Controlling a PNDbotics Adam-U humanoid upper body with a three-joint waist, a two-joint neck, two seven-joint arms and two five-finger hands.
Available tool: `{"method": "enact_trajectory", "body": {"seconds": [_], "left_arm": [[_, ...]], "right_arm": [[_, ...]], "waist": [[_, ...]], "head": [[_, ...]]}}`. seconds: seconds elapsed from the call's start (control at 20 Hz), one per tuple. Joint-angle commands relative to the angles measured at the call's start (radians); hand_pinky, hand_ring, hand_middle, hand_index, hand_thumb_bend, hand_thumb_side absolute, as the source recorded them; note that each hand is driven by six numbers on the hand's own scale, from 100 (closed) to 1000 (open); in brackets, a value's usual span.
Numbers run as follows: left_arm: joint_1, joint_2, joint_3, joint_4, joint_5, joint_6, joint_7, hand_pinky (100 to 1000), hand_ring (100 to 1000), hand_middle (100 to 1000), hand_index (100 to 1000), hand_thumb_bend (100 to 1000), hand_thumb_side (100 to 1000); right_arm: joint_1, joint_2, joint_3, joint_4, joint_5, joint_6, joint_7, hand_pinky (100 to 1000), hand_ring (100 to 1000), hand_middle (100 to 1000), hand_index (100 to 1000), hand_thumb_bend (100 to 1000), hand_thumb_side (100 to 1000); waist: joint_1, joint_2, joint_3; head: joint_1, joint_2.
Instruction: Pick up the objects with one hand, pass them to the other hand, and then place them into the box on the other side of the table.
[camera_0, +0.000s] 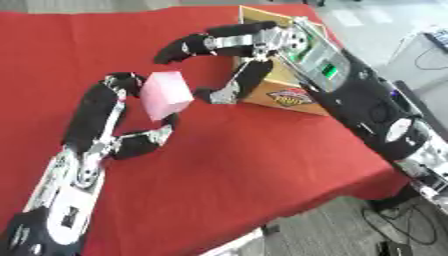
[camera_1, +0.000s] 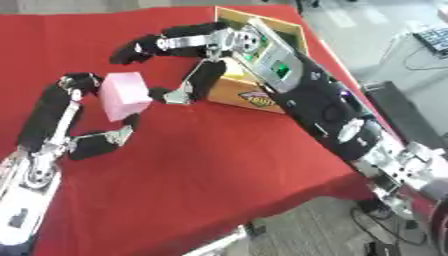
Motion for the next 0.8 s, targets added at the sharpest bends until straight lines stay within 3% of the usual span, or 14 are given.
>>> {"method": "enact_trajectory", "body": {"seconds": [0.05,0.45,0.8], "left_arm": [[-0.024,-0.022,-0.005,-0.022,0.001,-0.004,0.001,691,535,455,546,100,271],[-0.033,-0.024,-0.007,-0.033,0.004,0.000,-0.002,690,535,455,548,100,269],[-0.036,-0.025,-0.013,-0.049,0.016,0.002,-0.012,689,534,454,550,100,268]], "right_arm": [[-0.011,-0.015,-0.010,0.001,0.013,-0.010,0.012,1000,1000,970,1000,100,200],[-0.008,-0.011,-0.011,0.013,0.023,-0.022,0.034,1000,1000,974,1000,100,200],[-0.007,-0.009,-0.010,0.025,0.031,-0.028,0.036,1000,1000,977,1000,100,256]], "waist": [[0.002,-0.013,0.001],[-0.002,-0.010,0.003],[-0.003,-0.010,0.005]], "head": [[-0.006,-0.001],[-0.004,-0.001],[-0.008,-0.001]]}}
